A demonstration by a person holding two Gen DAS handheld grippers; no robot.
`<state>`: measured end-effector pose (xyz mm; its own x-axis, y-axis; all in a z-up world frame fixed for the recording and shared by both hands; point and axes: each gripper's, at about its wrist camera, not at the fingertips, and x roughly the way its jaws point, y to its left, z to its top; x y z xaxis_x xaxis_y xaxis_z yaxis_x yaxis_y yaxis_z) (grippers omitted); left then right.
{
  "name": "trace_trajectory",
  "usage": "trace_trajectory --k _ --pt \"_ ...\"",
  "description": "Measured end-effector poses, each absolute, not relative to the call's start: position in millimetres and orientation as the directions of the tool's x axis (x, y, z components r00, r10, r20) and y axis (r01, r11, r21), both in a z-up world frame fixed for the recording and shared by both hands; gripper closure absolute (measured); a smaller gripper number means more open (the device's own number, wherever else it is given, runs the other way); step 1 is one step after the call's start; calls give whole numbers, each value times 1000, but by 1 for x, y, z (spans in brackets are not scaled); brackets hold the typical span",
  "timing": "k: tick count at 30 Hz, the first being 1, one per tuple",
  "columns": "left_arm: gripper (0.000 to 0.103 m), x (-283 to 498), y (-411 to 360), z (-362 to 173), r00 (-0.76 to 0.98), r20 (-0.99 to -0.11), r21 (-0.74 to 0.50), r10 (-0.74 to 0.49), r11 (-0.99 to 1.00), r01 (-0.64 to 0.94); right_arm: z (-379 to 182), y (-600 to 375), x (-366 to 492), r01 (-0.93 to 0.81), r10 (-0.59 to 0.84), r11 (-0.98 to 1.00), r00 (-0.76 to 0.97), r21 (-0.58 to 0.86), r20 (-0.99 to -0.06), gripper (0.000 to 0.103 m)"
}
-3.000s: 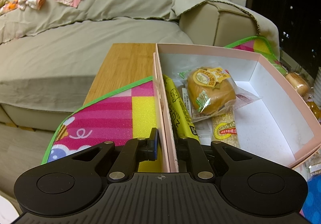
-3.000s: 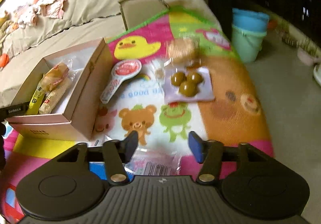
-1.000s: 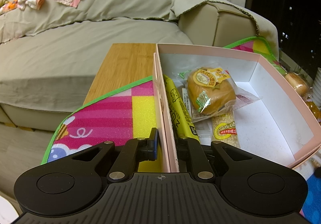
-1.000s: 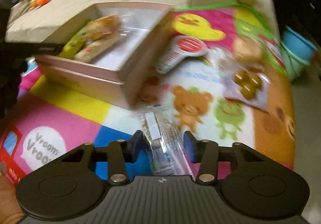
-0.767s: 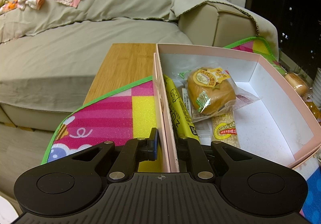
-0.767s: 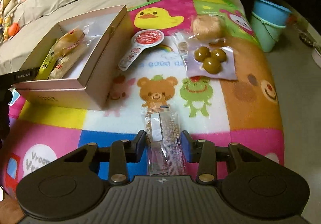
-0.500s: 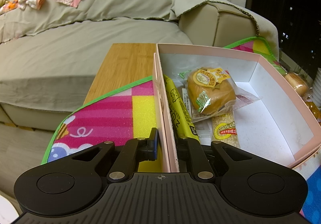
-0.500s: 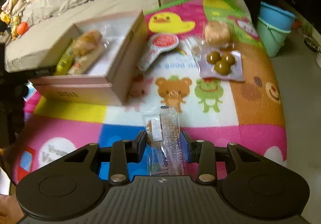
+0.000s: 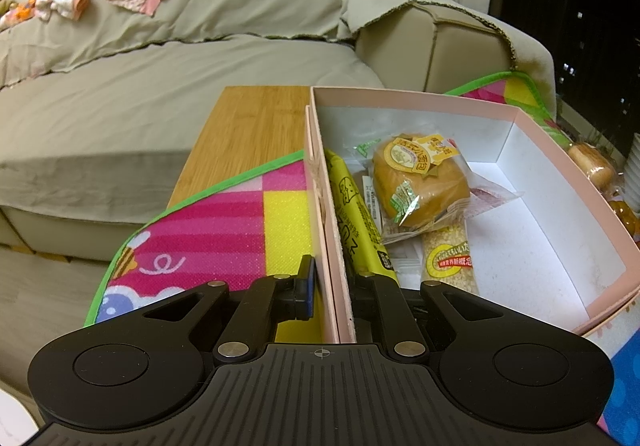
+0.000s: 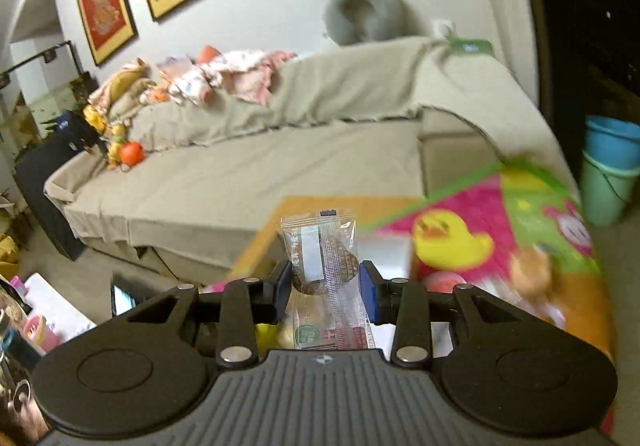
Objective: Organize objects
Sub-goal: 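Carry the clear packet into the box and release it, then move the right tool to the red-lidded cup and grasp it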
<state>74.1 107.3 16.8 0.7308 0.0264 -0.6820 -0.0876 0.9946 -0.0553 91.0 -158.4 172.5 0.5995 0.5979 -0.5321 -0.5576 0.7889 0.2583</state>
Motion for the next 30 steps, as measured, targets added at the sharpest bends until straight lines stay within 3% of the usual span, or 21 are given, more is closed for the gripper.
trace_trajectory --k 3,7,13,16,30 --pt "91 73 107 17 733 -680 -61 24 994 -89 171 -134 119 -545 612 783 588 300 -529 67" --pt "91 73 107 18 733 -680 -62 24 994 -90 152 -110 153 -492 602 796 580 354 -548 59" --pt "91 73 108 17 735 -678 -73 14 994 -87 135 -131 161 -432 530 847 628 310 -570 57" --pt "91 73 109 17 736 -677 -76 13 993 -87 128 -157 165 -387 455 888 669 248 -588 51" --pt "91 73 107 18 729 -684 -54 34 994 -97 40 -189 232 -248 325 944 596 217 -735 51"
